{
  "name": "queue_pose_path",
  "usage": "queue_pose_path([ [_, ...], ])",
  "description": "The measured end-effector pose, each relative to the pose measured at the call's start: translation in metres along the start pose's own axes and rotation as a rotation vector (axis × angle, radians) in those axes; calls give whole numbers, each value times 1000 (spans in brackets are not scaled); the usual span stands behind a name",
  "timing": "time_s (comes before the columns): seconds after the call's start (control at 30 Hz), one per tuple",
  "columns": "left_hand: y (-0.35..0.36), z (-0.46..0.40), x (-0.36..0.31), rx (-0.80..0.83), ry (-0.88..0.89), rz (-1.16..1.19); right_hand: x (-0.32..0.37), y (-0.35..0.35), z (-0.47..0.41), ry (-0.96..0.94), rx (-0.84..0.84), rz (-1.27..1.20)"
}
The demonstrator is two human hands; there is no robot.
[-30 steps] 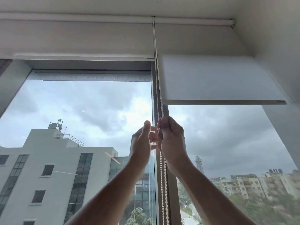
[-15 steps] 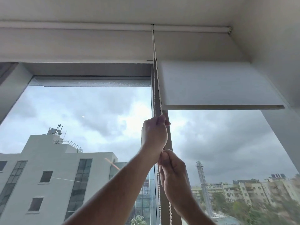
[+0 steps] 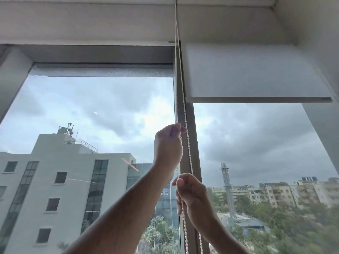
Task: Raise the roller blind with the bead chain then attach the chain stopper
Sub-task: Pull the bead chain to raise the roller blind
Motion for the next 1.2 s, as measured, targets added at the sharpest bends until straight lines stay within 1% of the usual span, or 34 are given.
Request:
queue_pose_path([
  [0.17, -10, 31, 39, 44, -48, -47, -6, -13, 17, -17, -69, 39],
  [0.27, -16, 58, 61, 95, -63, -99, -16, -31, 34, -18, -141, 143],
  [0.37, -23, 86, 89, 161, -132, -101, -32, -48, 57, 21, -189, 263],
  [0.6, -50, 157, 160, 230, -259, -87, -82, -78, 126, 202, -244, 411],
  [0.7, -60, 189, 191, 249, -338, -81, -104, -90, 157, 286, -265, 427],
  [0.87, -76, 251, 244, 272, -484, -84, -149, -108, 218, 449, -267, 490],
  [1.0, -83, 298, 278, 318, -532, -132, -176, -118, 262, 555, -256, 563],
  [1.2, -95, 360, 321, 328, -664, -145, -202, -143, 319, 663, -281, 668],
])
Point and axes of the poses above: each hand's wrist, its own z-axis away from the middle knuckle, its own y-axis out of the palm, x = y × z, the point moved 9 cm from there along -z, towards the middle knuckle, and after that the axes turned 8 degrees about -x, right-handed, at the moved point
